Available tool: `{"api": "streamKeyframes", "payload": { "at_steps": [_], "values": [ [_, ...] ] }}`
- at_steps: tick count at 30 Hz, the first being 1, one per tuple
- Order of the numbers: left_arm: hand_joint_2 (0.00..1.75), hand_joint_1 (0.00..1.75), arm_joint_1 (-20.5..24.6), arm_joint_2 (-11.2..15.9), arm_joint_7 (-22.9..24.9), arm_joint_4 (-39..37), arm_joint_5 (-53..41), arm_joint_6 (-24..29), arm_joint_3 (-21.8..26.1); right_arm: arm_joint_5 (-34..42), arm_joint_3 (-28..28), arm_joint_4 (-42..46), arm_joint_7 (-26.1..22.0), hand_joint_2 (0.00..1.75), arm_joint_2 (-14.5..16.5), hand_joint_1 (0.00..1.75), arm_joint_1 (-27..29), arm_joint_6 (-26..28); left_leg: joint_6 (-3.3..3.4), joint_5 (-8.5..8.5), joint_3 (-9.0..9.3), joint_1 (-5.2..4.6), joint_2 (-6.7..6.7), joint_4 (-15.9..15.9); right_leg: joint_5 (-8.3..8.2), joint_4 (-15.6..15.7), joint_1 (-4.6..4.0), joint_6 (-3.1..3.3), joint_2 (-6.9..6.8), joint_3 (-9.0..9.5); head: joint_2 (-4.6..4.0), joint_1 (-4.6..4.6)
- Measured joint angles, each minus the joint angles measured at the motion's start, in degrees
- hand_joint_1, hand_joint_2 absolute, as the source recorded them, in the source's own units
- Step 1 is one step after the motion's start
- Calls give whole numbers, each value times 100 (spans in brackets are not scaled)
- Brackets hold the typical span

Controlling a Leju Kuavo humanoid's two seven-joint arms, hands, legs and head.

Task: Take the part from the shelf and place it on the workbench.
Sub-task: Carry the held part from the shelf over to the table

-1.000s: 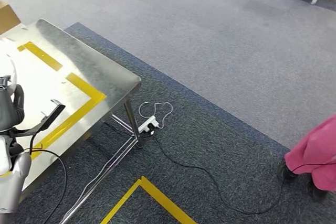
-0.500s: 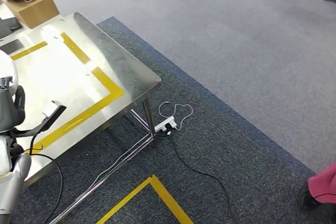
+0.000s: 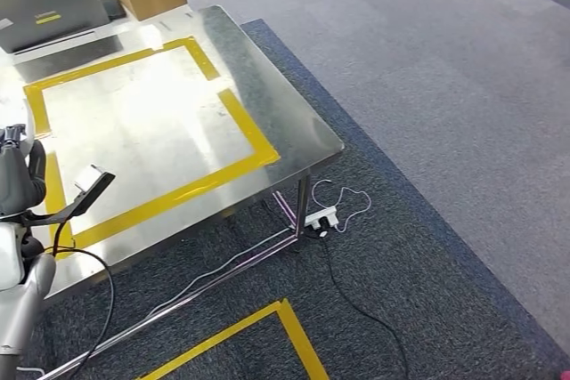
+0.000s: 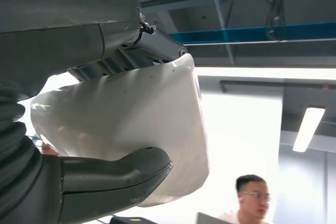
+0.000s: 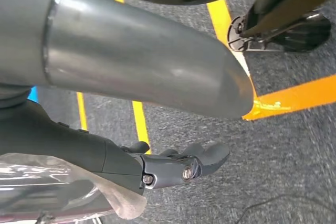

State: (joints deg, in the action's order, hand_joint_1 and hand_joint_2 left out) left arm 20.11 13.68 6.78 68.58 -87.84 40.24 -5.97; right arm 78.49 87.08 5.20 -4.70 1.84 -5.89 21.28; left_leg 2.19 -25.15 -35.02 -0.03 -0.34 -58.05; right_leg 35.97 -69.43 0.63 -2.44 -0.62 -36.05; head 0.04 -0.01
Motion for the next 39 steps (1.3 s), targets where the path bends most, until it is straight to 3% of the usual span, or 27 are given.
{"api": "streamKeyframes", "payload": {
  "at_steps": [1,2,3,4,6,8,9,10,11,13,14,15,17,18,19,21,23,25,29,39],
  "values": [
    [175,175,2,-10,2,-16,0,0,-2,3,0,0,2,0,0,0,10,-3,6,-6,2,-1,-81,-2,76,-328,0,-2,35,-216,0,5],
    [175,175,1,-15,2,-34,0,0,-3,5,0,0,4,0,0,0,18,-5,8,-10,5,-2,-164,-4,43,-476,-2,-1,48,-360,0,7],
    [175,175,0,-18,2,-52,0,0,-4,5,0,0,5,0,0,0,24,-6,3,-17,13,-2,-251,-8,-111,-397,-2,6,58,-398,0,7],
    [175,175,0,-20,3,-69,0,0,-5,5,0,0,5,0,0,0,28,-7,-9,-28,23,2,-338,-15,-359,-103,1,17,96,-326,0,6],
    [175,175,4,-22,7,-93,0,0,-6,2,1,0,6,0,0,0,31,-6,-54,-60,25,10,-490,-45,-783,656,32,41,365,-39,0,5],
    [175,175,9,-25,19,-118,0,-2,-7,-4,2,0,7,0,0,0,36,-4,-119,-67,-19,33,-624,-75,-878,1030,56,58,608,142,0,4],
    [175,175,7,-23,27,-132,0,-2,-8,-6,2,0,9,0,0,0,37,-3,-155,-56,-43,47,-694,-77,-855,1059,54,70,624,177,0,4],
    [175,175,0,-15,38,-146,0,-3,-9,-11,2,1,10,0,2,0,36,-2,-191,-48,-56,64,-760,-69,-852,1076,49,93,554,190,0,5],
    [175,175,-9,-1,48,-156,0,-2,-10,-14,2,0,12,0,1,0,31,4,-224,-59,-66,64,-720,-81,-855,1097,50,123,480,213,0,1],
    [175,175,10,29,69,-172,0,-1,-11,-26,2,-1,10,0,-2,0,29,19,-277,-219,-188,43,-423,-350,-852,1139,61,196,317,269,0,-42],
    [175,175,21,34,75,-179,0,-1,-13,-31,2,-2,9,0,-4,0,31,26,-300,-369,-332,39,-228,-659,-838,1147,54,226,231,295,0,-65],
    [175,175,30,36,78,-187,0,-1,-16,-36,2,-2,7,0,-4,0,37,29,-321,-532,-518,47,-117,-1042,-818,1149,47,247,142,315,0,-84],
    [175,175,18,32,78,-211,0,0,-21,-44,2,-2,4,0,-4,0,47,31,-351,-681,-809,69,-56,-1610,-778,1147,42,261,-34,355,0,-87],
    [175,175,12,33,77,-223,0,-1,-21,-45,2,-2,0,0,-4,0,49,31,-357,-602,-820,76,-45,-1612,-756,1147,41,257,-116,378,0,-87],
    [175,175,12,34,77,-233,0,-1,-21,-43,2,-2,-7,0,-4,0,47,31,-354,-428,-714,78,-22,-1385,-733,1147,41,248,-187,409,0,-89],
    [175,175,18,39,75,-239,0,-2,-20,-33,1,-2,-26,0,-4,0,33,34,-322,-64,-310,61,60,-612,-681,1147,35,205,-293,471,0,-87],
    [175,175,18,45,68,-240,0,-2,-19,-27,0,-2,-39,0,-4,0,8,35,-276,33,-61,25,120,-126,-648,1144,19,147,-359,492,0,-83],
    [175,175,11,58,59,-243,0,-2,-17,-27,0,-1,-44,0,-4,0,-10,26,-245,4,-39,8,116,-45,-634,1157,5,116,-403,489,0,-79],
    [175,175,22,66,42,-250,-2,0,-17,-28,1,0,-51,0,-4,0,-12,11,-243,6,-18,20,110,-11,-647,1217,-6,211,-384,524,0,-65],
    [175,175,24,85,93,-255,-2,0,-120,-54,2,0,-54,0,-4,0,2,-136,-188,-19,-18,1,129,-21,-692,1301,11,58,-355,562,0,-67]
  ]
}}
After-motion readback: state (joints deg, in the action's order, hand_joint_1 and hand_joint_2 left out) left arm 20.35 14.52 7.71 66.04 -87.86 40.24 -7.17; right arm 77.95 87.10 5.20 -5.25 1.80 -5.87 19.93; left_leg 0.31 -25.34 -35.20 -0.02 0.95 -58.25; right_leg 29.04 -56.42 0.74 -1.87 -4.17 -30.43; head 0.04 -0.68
